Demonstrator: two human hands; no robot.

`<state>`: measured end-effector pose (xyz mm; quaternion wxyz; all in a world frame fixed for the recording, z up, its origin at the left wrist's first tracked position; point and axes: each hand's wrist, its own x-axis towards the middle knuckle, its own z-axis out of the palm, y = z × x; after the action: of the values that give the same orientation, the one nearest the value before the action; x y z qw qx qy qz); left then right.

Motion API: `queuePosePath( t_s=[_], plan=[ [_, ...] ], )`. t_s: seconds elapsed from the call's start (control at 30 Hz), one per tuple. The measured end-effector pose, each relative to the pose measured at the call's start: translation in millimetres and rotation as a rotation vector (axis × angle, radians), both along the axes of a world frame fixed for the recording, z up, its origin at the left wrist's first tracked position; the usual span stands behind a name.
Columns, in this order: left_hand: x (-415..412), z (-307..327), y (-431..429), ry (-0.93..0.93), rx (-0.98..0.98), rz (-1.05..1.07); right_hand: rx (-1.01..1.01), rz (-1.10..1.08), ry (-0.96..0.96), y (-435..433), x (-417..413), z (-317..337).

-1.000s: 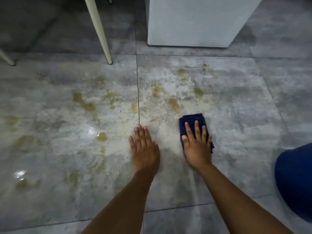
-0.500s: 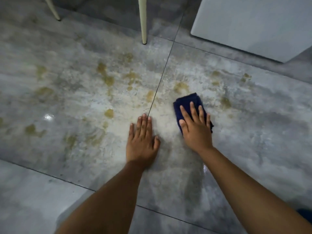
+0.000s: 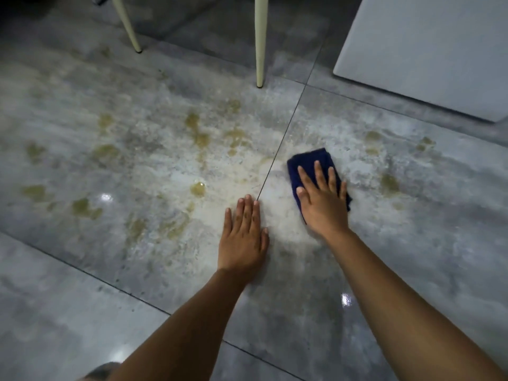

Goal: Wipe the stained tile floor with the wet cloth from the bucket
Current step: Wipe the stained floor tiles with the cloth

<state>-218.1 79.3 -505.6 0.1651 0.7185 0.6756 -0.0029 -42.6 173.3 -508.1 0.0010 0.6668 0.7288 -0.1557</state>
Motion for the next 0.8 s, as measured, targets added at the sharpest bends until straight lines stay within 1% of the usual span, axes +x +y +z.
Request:
queuePosePath(
  t_s=[0.07, 0.1, 0.17, 0.23, 0.3, 0.37, 0.43, 0.5, 0.57, 0.63, 0.7, 0.8],
  plan=[
    [5.2, 2.6, 5.2, -0.013, 0.017, 0.009, 0.005, 0.020, 0.039, -20.8, -0.3, 2.9],
    [6.4, 3.8, 11.1, -0.023, 0.037, 0.006, 0.019, 0.064, 0.062, -21.8, -4.2, 5.9],
    [5.6, 4.4, 19.7, -0.029, 0.078, -0.006, 0.042, 0.191, 0.085, -8.6, -20.4, 11.5],
    [4.0, 2.8, 20.0, -0.020, 0.106, -0.007, 0.020, 0.299, 0.094, 13.0, -40.8, 12.6],
    [4.0, -0.8, 17.7, -0.022, 0.108, 0.004, 0.002, 0.339, 0.089, 38.1, -53.2, 9.3],
    [7.1, -4.6, 16.2, -0.029, 0.097, 0.002, 0.013, 0.266, 0.066, 63.0, -47.3, 5.4],
    [10.1, -6.5, 15.8, -0.039, 0.084, -0.008, 0.025, 0.101, 0.058, 78.2, -23.1, 3.2],
    [10.3, -5.8, 14.7, -0.034, 0.076, -0.014, 0.025, -0.025, 0.051, 74.2, 6.2, 2.3],
    [10.5, -4.0, 13.7, -0.026, 0.084, -0.012, 0.015, -0.083, 0.051, 50.9, 24.7, 0.8],
    [12.4, -2.2, 13.8, -0.028, 0.087, -0.001, 0.039, -0.091, 0.030, 15.7, 21.6, -0.4],
    [11.7, -1.3, 16.1, -0.021, 0.086, 0.015, 0.065, -0.019, 0.026, -6.7, -0.5, -0.2],
    [5.5, -2.4, 18.3, -0.007, 0.077, 0.030, 0.070, 0.140, 0.040, 7.3, -26.3, 0.4]
  ],
)
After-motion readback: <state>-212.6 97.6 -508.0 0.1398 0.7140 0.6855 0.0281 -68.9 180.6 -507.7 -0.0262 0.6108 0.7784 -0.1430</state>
